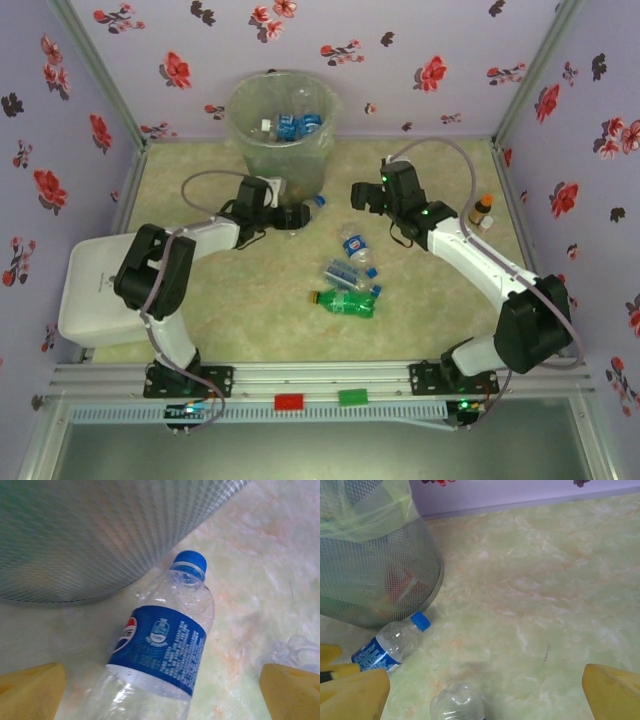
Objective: Put the plastic bottles in the bin
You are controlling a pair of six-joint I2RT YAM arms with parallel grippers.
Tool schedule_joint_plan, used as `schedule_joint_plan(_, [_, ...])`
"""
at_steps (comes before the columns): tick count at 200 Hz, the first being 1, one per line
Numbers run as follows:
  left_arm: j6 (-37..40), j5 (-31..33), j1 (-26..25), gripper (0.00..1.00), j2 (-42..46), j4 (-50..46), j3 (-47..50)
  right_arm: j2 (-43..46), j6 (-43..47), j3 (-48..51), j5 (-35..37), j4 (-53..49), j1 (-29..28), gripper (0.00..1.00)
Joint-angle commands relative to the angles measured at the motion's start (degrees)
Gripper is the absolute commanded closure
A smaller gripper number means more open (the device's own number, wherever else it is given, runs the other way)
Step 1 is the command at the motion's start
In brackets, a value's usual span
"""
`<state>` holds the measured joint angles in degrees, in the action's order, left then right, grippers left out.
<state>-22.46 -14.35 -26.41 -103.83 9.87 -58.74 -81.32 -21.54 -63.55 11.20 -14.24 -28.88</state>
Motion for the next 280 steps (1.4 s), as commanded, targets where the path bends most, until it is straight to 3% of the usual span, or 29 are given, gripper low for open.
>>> schedule_joint_plan(1, [3.28, 3.06, -1.94, 0.0, -2.44, -5.61, -2.83, 1.72, -1.58, 1.98, 0.32, 2.79, 0.88, 0.0])
schedule_joint_plan(37, [3.86, 8.57, -3.37, 0.03, -5.1, -11.69, -6.0, 1.76, -2.27, 3.16, -1.61, 4.05, 1.81, 0.0])
schedule_joint_plan(127, [4.62, 9.16, -4.26, 0.17, -7.83, -14.35, -8.5, 3.22, -3.86, 4.67, -4.51, 5.12, 2.96, 0.0])
schedule_joint_plan(168, [5.38, 8.49, -5.2, 0.41, -5.9, -12.71, -6.72, 4.25, -5.71, 6.45, -4.02, 6.01, 3.13, 0.0])
schedule_joint_plan(194, [5.7, 7.1, -6.09, 0.51, -2.41, -10.86, -3.41, 4.77, -7.97, 7.91, -4.26, 7.77, 3.31, 0.0])
schedule_joint_plan(280, [0.44, 6.34, -8.39, 0.51, 23.52, -3.01, 13.28, 2.75, -14.45, 12.19, -5.01, 12.38, 3.31, 0.0])
